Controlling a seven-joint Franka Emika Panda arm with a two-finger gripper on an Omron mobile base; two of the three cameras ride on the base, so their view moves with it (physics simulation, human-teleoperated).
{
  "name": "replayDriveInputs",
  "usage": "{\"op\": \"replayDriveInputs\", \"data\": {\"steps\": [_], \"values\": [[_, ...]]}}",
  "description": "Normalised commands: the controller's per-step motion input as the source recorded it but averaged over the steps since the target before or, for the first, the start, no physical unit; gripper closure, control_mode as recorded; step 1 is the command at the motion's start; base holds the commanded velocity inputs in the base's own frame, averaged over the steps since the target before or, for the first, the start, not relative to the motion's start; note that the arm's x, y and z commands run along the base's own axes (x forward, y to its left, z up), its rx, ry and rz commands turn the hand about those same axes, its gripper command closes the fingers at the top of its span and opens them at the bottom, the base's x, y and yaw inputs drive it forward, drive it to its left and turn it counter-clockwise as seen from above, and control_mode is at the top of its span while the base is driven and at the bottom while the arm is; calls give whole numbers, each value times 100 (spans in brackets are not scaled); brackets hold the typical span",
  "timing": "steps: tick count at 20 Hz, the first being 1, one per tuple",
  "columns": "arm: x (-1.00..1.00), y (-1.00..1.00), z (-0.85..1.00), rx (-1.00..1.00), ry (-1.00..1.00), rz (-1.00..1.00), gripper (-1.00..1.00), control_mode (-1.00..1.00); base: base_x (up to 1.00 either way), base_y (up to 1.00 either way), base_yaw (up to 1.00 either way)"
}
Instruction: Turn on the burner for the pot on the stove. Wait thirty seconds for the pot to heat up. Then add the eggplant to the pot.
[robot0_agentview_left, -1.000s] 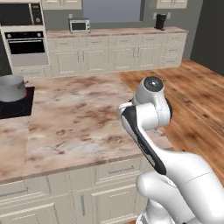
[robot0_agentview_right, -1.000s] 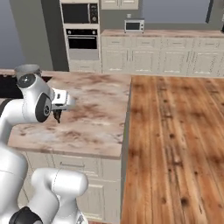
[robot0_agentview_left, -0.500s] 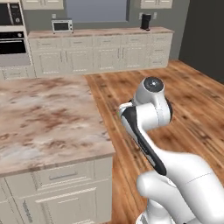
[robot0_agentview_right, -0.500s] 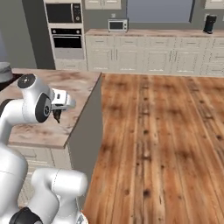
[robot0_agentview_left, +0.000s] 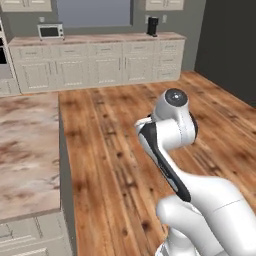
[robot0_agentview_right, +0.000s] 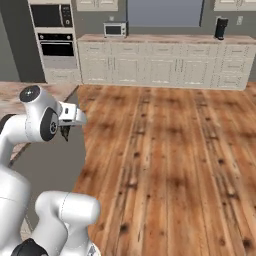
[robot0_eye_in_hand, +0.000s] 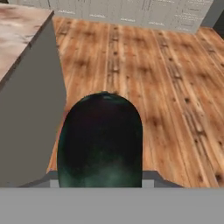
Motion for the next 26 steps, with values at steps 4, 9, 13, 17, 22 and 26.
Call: {"op": "replayDriveInputs", "data": {"steps": [4, 9, 13, 17, 22, 26], "values": [[0, 0, 0, 0, 0, 0, 100, 100, 100, -50, 6], [0, 0, 0, 0, 0, 0, 100, 100, 100, -4, 1], [0, 0, 0, 0, 0, 0, 100, 100, 100, 0, 3], [0, 0, 0, 0, 0, 0, 100, 100, 100, 0, 9], [0, 0, 0, 0, 0, 0, 100, 100, 100, -6, 16], [0, 0, 0, 0, 0, 0, 100, 100, 100, -28, 29]]}}
